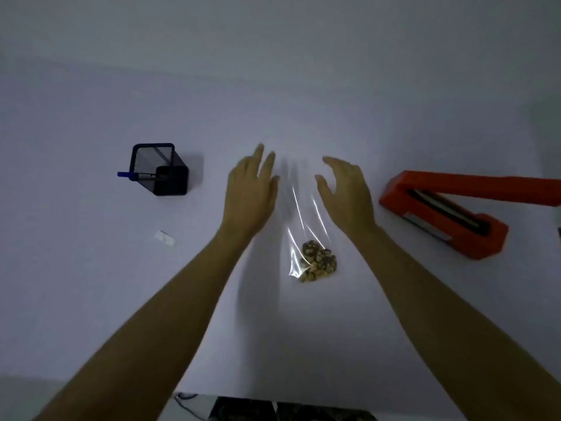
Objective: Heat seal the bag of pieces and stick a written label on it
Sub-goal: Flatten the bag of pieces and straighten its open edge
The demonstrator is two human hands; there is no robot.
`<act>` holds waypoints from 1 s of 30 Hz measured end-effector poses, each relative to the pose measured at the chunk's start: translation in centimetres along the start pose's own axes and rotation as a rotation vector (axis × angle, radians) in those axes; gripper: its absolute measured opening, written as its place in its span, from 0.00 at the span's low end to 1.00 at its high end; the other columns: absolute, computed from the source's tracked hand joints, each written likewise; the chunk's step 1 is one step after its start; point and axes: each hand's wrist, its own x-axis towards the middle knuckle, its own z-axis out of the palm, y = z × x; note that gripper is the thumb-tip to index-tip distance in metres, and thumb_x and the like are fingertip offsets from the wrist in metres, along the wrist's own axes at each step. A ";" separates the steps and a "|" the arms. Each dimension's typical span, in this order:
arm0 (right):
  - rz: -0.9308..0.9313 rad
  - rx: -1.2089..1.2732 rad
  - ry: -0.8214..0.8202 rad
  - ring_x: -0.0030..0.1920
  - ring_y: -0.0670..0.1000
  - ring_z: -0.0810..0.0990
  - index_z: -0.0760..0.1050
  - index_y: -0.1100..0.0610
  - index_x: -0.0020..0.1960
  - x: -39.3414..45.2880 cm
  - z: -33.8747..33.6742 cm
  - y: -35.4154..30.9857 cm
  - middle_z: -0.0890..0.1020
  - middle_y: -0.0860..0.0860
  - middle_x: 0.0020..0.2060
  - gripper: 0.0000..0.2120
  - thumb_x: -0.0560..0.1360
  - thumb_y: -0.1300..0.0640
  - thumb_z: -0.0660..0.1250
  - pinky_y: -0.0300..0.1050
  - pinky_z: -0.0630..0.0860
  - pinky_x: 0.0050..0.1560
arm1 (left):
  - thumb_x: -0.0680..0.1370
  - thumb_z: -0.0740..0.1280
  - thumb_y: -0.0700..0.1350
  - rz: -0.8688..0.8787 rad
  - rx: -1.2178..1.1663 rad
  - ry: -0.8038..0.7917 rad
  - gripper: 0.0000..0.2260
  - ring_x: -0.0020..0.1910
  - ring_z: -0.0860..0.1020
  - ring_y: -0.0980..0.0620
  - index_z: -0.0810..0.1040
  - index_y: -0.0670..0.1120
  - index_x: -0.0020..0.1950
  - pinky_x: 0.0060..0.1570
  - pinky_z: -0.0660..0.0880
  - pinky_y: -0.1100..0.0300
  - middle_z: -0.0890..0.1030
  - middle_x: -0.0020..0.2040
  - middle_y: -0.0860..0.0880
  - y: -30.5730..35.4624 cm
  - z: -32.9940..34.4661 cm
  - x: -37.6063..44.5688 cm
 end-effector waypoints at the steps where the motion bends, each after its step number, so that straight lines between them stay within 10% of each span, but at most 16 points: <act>1: -0.003 0.015 -0.004 0.62 0.53 0.73 0.73 0.59 0.65 -1.2 0.6 0.1 0.79 0.54 0.60 0.17 0.78 0.54 0.63 0.46 0.71 0.62 | 0.80 0.60 0.46 0.017 -0.016 -0.052 0.19 0.64 0.73 0.38 0.69 0.40 0.70 0.62 0.71 0.45 0.69 0.71 0.37 0.9 0.9 -1.4; 14: 0.090 0.064 -0.020 0.60 0.51 0.73 0.78 0.61 0.58 -8.6 5.2 3.6 0.80 0.55 0.57 0.12 0.77 0.60 0.62 0.35 0.64 0.64 | 0.81 0.51 0.53 0.012 0.005 -0.375 0.24 0.71 0.67 0.44 0.63 0.42 0.74 0.69 0.64 0.43 0.67 0.73 0.43 4.0 6.5 -8.4; 22: 0.293 0.126 0.101 0.63 0.54 0.71 0.77 0.59 0.59 -12.1 5.7 0.4 0.75 0.56 0.60 0.12 0.76 0.65 0.64 0.49 0.72 0.64 | 0.82 0.50 0.49 0.090 -0.070 -0.431 0.23 0.76 0.58 0.46 0.60 0.40 0.75 0.73 0.58 0.40 0.62 0.76 0.43 1.5 6.3 -9.7; 30: -0.263 -0.027 -0.121 0.70 0.55 0.70 0.73 0.63 0.66 -12.0 5.8 2.0 0.75 0.57 0.66 0.18 0.80 0.55 0.59 0.57 0.61 0.73 | 0.82 0.52 0.47 0.138 -0.178 -0.366 0.21 0.74 0.62 0.46 0.67 0.39 0.72 0.74 0.57 0.48 0.68 0.73 0.42 2.6 5.8 -11.8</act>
